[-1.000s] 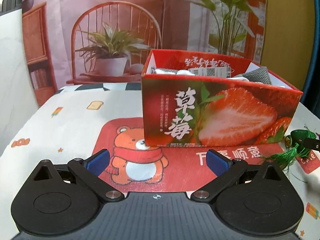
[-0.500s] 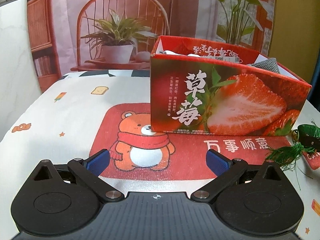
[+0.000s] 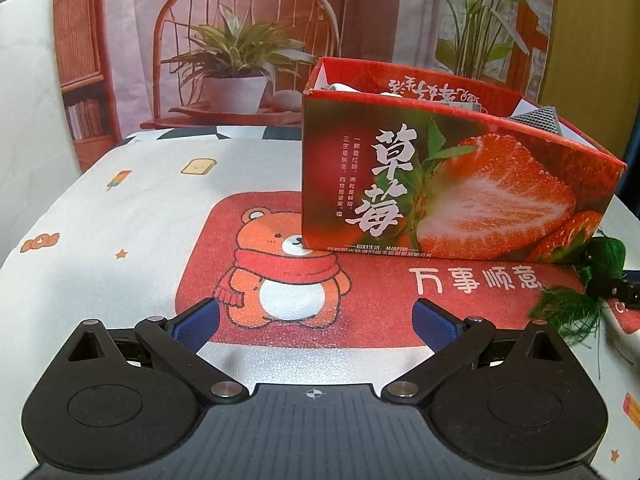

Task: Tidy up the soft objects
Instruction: 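Close the right gripper on the green ornament while the left gripper grips it too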

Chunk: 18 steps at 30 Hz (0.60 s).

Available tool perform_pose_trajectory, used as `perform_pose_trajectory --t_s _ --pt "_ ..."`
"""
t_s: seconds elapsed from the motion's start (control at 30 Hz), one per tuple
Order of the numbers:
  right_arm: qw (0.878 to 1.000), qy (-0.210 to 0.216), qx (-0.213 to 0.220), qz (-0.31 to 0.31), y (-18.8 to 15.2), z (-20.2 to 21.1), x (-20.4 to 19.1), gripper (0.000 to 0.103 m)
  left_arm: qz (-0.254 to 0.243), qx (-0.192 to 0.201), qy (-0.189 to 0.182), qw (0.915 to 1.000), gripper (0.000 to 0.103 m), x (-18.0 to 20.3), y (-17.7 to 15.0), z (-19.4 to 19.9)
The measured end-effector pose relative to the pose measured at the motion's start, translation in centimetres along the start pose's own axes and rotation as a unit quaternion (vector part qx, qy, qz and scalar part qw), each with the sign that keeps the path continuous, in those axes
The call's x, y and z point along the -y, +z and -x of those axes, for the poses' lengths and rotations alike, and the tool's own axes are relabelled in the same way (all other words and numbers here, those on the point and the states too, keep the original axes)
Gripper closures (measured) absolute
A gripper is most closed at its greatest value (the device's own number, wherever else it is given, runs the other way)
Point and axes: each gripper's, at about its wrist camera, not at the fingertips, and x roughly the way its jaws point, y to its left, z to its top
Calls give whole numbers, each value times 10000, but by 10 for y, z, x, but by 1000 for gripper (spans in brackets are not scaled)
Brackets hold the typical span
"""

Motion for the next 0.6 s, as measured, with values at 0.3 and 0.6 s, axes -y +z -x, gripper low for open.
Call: perform_pose_trajectory --t_s 0.3,0.6 --pt "9997 41 -136 176 -2 5 -26 53 31 -8 -61 10000 0 0 0 -1" --pt "9954 595 -390 643 -8 18 -47 56 24 -12 -114 9999 0 0 -3 0"
